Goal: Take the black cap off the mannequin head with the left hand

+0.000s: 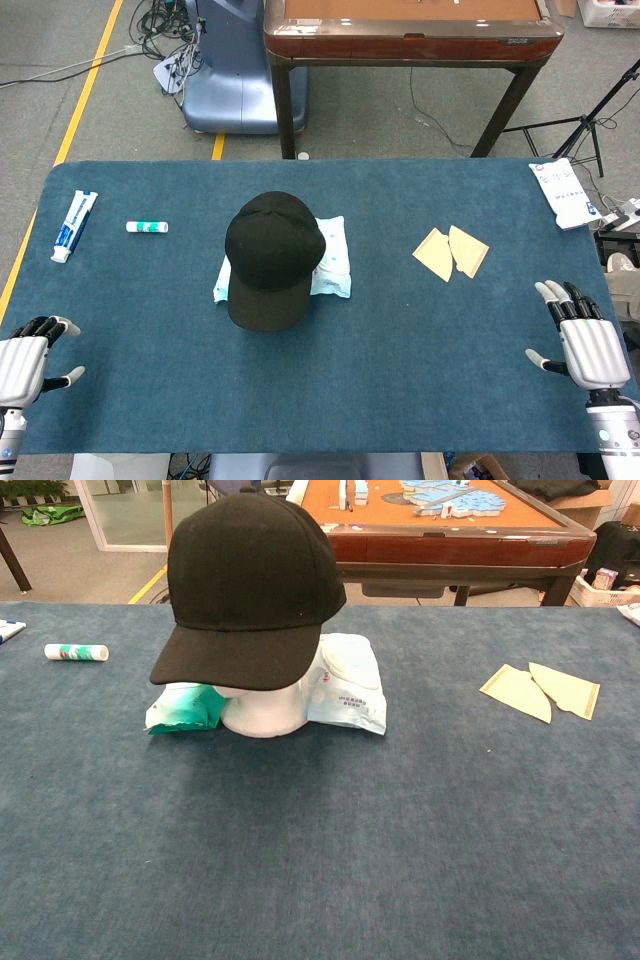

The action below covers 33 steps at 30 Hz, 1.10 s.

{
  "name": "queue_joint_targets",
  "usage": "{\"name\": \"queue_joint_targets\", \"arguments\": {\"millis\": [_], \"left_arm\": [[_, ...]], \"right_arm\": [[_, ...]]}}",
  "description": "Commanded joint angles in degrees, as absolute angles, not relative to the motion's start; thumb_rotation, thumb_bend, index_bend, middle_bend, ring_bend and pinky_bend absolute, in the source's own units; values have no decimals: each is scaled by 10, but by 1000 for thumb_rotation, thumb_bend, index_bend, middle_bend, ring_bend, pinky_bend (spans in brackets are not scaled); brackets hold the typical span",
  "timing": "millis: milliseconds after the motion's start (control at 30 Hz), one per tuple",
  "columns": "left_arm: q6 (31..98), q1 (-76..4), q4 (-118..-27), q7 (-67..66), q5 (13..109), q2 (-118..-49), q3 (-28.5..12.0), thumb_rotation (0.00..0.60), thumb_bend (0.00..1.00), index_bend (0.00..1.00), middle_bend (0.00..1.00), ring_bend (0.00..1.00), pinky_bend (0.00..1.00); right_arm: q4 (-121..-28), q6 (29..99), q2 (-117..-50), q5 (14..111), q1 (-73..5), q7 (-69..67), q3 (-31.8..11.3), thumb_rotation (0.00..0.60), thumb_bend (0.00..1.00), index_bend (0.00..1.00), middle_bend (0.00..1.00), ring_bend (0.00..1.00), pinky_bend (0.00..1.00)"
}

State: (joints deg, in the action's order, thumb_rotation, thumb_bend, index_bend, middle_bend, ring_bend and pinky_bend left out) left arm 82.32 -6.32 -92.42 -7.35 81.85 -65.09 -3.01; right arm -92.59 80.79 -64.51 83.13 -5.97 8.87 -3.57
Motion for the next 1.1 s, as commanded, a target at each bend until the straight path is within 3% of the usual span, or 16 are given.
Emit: {"name": "queue_joint_targets", "arguments": {"millis": [33,333,533,767,1100], "left_arm": [[822,-63,-924,-73,818,-650,-30,600,32,406,338,251,350],[826,-63,-930,-80,830,-653,-24,600,32,403,338,251,358],[845,-67,-945,-91,868,-666,-20,600,32,409,374,279,535],[868,-93,-958,-118,952,-686,-24,600,31,483,578,389,625],[815,-151,-993,-145,972,-719,-45,600,2,582,759,516,674]], "right_arm": [[-927,811,-645,833,-59,90,-35,600,0,118,133,70,163],[-929,807,-642,821,-61,86,-40,600,0,131,158,79,163],[-935,837,-637,840,-48,77,-37,600,0,132,163,84,163],[-934,852,-627,845,-41,51,-40,600,0,132,163,84,162],[-929,862,-617,842,-34,21,-45,600,0,132,163,84,163]]}}
